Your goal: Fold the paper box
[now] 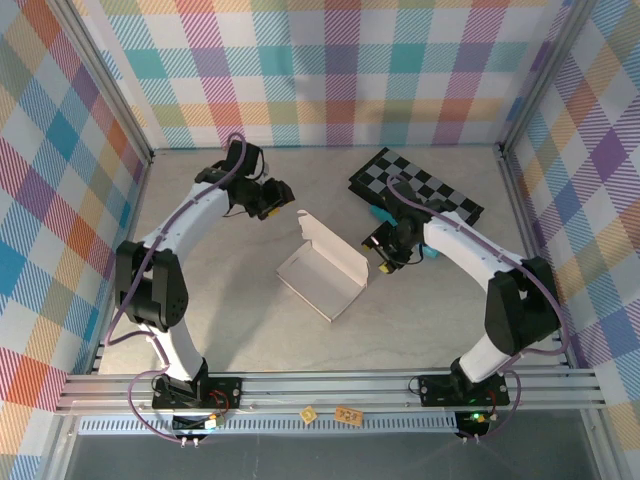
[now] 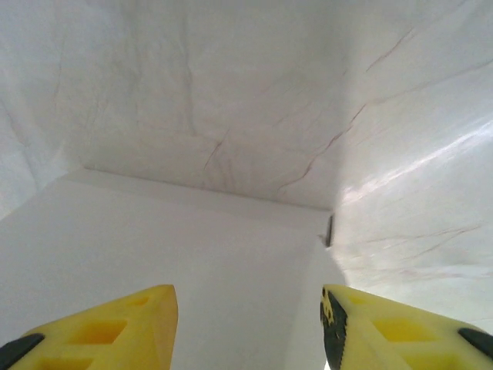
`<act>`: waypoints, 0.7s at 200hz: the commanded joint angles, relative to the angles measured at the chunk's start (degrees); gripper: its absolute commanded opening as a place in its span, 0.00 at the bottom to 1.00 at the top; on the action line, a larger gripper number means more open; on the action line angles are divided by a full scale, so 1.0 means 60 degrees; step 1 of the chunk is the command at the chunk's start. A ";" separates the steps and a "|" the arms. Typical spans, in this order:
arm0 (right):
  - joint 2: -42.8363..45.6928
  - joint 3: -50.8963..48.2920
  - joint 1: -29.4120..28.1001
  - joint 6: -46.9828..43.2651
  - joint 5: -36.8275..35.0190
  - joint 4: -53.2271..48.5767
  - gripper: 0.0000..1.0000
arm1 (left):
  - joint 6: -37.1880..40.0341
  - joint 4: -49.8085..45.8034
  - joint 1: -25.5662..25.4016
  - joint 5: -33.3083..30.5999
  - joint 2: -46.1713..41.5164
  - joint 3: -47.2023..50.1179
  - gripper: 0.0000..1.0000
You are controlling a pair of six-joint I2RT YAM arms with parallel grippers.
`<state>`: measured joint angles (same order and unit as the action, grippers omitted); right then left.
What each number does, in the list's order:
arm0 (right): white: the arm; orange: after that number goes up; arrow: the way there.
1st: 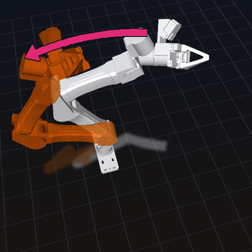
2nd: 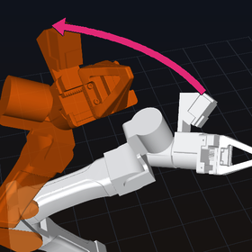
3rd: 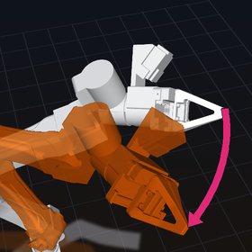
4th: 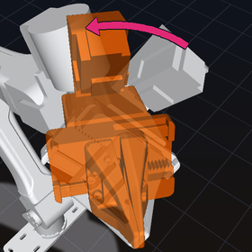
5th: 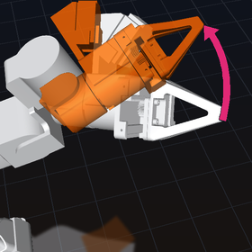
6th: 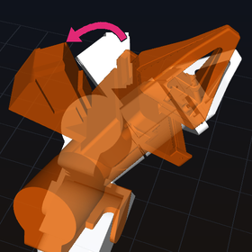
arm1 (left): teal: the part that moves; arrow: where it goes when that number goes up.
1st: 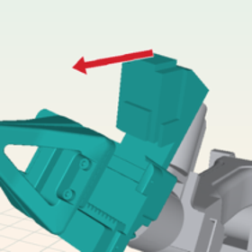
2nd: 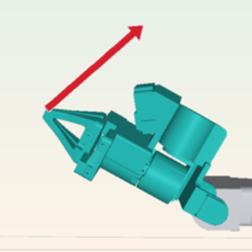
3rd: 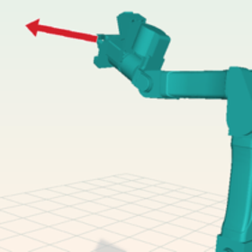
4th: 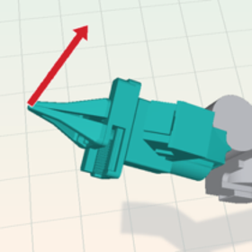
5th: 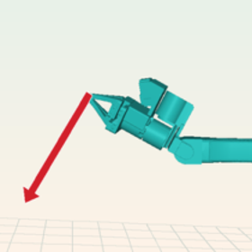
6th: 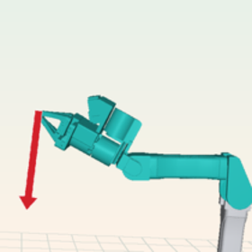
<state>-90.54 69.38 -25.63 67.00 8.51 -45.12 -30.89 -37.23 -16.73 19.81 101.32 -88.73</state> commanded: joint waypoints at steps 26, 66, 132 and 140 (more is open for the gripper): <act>0.1480 0.0518 0.0122 -0.3050 -0.1466 -0.1814 0.55 | 0.5364 -0.0983 -0.0350 0.0693 -0.0371 0.0094 0.42; 0.2048 0.0418 0.0287 -0.3245 -0.1055 -0.2129 0.55 | 0.7058 0.0474 -0.0375 0.1691 -0.0969 0.1903 0.43; 0.2209 0.0404 0.0287 -0.3374 -0.0519 -0.2234 0.56 | 0.7333 0.2847 -0.0517 0.2333 -0.0774 0.2763 0.46; 0.2201 0.0396 0.0287 -0.3367 -0.0487 -0.2263 0.56 | 0.7481 0.2860 -0.0583 0.2338 -0.0675 0.2722 0.45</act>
<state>-78.24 71.24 -24.32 48.31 3.68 -56.77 10.26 -25.89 -18.98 30.72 97.73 -72.20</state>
